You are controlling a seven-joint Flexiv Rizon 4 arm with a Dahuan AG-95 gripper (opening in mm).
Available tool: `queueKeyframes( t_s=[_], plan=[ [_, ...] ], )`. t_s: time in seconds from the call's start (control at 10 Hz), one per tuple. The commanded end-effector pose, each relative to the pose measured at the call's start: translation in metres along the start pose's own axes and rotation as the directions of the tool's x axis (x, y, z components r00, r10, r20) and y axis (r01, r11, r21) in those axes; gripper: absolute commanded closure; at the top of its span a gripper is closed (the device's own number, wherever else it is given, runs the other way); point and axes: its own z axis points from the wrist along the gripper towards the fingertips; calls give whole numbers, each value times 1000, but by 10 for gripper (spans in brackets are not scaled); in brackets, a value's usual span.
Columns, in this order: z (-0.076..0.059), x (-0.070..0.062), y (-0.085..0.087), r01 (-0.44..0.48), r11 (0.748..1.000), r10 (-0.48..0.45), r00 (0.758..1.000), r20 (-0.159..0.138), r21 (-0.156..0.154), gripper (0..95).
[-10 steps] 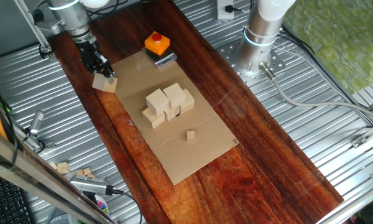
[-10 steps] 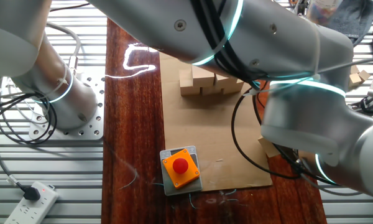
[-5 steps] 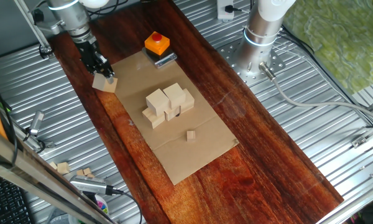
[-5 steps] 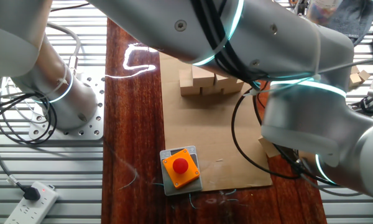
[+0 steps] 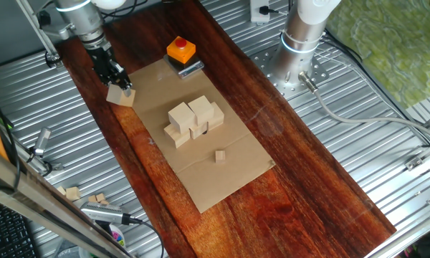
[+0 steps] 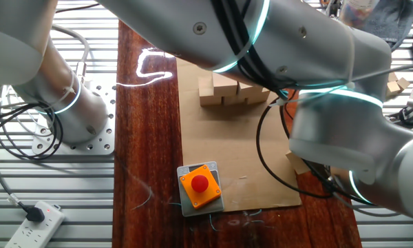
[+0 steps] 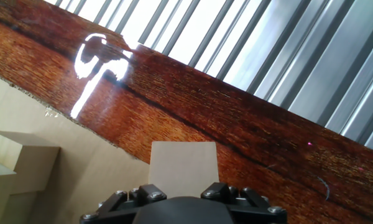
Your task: Stack the blocks into a pyramid shape
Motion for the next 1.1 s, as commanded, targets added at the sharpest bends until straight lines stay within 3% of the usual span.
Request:
queueKeyframes(
  t_s=[0.1, 0.2, 0.3, 0.4, 0.5, 0.6, 0.9, 1.1],
  plan=[
    [-4, -1, 1, -3, 1000, 3, 1000, -1, -10, 950],
    [-13, -2, 5, -1, 1000, 2, 1000, 3, -25, 950],
    [-34, -5, 14, -11, 999, 11, 1000, 2, -46, 950],
    [-43, -6, 20, -11, 999, 10, 1000, -4, -47, 950],
    [-72, -8, 42, -23, 998, 22, 999, -27, -52, 950],
    [-84, -9, 58, -50, 998, 48, 998, -35, -49, 950],
    [-100, -11, 93, -117, 992, 115, 992, -45, -41, 950],
    [-104, -13, 102, -137, 990, 135, 990, -48, -37, 950]
  ],
)
